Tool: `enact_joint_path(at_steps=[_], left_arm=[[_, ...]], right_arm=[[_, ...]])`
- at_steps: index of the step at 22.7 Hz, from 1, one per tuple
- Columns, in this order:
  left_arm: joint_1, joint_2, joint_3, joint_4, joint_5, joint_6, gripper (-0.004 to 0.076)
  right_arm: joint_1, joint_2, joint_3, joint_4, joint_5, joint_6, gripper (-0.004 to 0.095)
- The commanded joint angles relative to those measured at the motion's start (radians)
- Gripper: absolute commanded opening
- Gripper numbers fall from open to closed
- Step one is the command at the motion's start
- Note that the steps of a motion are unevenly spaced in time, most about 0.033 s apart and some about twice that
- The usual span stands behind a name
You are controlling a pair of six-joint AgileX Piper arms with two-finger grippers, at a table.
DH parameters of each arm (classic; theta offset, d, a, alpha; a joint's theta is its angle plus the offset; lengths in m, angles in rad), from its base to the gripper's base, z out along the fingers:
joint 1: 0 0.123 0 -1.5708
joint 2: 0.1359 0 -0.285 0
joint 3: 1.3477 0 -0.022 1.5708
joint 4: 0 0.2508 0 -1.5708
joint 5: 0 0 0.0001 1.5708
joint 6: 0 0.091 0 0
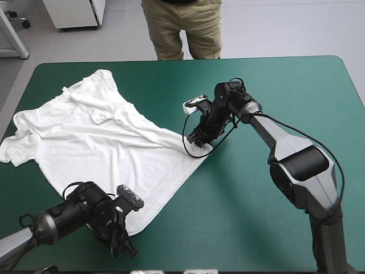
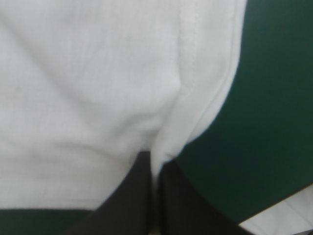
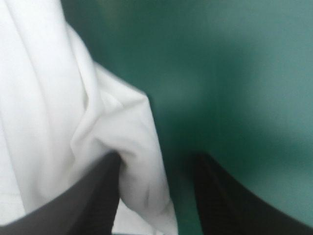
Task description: Fold the cloth
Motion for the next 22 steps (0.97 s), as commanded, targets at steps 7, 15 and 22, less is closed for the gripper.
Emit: enact_joint_path(at_steps=[7, 15, 22], left_arm=[[-0.005, -0.018, -0.024, 0.018, -0.013, -0.052, -0.0009], [-0.005, -0.063, -0.137, 0.134, -0.009, -0.139, -0.0009], [-0.005, -0.206, -0.547, 0.527, 0.105, -0.243, -0.0009]], right_arm=[[0.020, -0.085, -0.025, -0.121, 0.010, 0.040, 0.0005], [-0.035, -0.384, -0.025, -0.101, 0.005, 0.051, 0.0001], [-0.149, -0.678, -0.025, 0.167, -0.124, -0.029, 0.0000]])
